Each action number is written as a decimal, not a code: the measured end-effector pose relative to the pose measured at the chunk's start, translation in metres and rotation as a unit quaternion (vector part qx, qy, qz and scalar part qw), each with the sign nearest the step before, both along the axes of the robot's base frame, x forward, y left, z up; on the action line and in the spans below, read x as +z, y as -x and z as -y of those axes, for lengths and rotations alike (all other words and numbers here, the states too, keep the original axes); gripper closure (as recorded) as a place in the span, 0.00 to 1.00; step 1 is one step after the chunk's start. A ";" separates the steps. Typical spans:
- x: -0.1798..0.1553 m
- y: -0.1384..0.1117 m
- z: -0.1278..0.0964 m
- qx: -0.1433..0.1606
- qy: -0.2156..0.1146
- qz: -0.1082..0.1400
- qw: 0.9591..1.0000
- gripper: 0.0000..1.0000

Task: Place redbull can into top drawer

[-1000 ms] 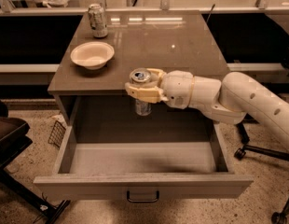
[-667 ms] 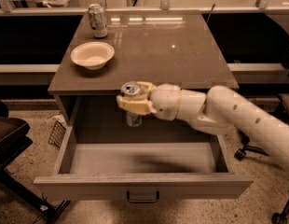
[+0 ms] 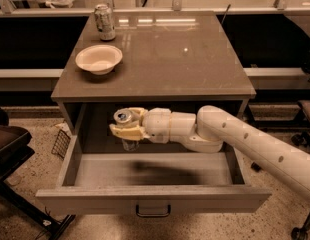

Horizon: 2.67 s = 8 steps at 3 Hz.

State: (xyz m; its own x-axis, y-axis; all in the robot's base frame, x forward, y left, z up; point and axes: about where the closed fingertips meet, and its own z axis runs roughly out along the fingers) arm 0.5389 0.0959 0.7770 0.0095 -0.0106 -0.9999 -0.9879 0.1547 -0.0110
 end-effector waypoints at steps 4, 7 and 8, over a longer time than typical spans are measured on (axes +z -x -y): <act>-0.097 -0.008 -0.010 -0.011 0.015 0.001 1.000 1.00; -0.091 -0.007 -0.012 -0.010 0.015 0.001 1.000 0.39; -0.090 -0.006 -0.014 -0.007 0.014 0.001 1.000 0.08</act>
Offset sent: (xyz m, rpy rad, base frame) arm 0.0113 0.0142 -0.0914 -0.0764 -0.0707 0.0118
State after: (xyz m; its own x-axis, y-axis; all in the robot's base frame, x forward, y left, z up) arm 0.5451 0.1101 0.6871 0.0116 -0.0394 -0.9992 -0.9855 0.1685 -0.0181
